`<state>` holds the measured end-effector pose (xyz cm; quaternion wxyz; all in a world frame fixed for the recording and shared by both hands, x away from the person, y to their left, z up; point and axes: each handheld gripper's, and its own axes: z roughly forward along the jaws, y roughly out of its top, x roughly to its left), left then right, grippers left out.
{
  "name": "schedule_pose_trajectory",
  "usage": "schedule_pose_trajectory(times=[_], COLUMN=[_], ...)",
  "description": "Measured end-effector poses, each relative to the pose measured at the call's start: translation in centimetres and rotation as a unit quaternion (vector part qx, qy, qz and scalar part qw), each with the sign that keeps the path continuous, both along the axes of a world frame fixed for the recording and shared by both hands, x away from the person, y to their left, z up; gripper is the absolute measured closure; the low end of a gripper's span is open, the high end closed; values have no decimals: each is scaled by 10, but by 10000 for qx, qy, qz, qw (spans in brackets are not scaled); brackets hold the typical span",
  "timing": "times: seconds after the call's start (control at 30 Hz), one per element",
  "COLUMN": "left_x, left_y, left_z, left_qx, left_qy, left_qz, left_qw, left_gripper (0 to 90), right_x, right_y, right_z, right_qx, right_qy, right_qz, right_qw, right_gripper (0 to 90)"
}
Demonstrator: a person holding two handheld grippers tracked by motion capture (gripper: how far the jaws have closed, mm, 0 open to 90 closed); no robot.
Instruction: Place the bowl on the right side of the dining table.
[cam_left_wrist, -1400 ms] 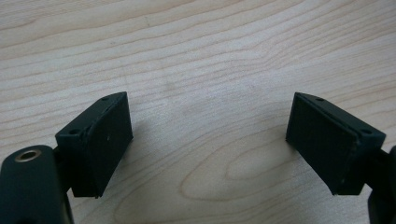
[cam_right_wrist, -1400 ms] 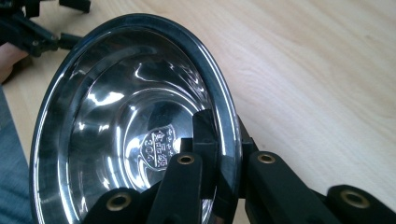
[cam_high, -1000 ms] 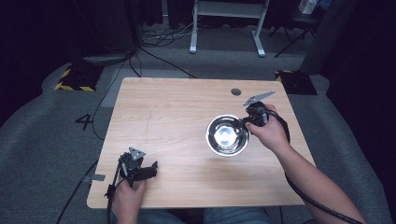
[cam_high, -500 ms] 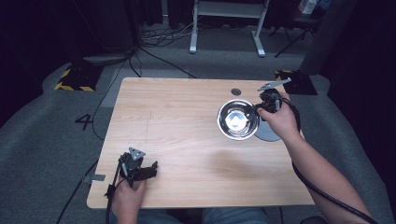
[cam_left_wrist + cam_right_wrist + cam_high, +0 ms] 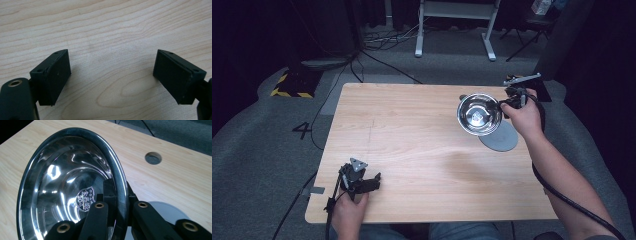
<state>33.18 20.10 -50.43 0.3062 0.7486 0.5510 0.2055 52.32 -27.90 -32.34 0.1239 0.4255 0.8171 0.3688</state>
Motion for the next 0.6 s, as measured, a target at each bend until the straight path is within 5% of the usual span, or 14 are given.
schedule_pose_trajectory(times=[0.6], left_x=[0], left_y=[0], left_z=[0], left_qx=[-4], left_qy=[-2], left_qz=[3], left_qw=[10000], left_gripper=[146], right_x=[27], right_y=[-38], right_z=[4], right_qx=[-43], right_qy=[-41], right_qz=[-685], right_qw=[9976], right_gripper=[868])
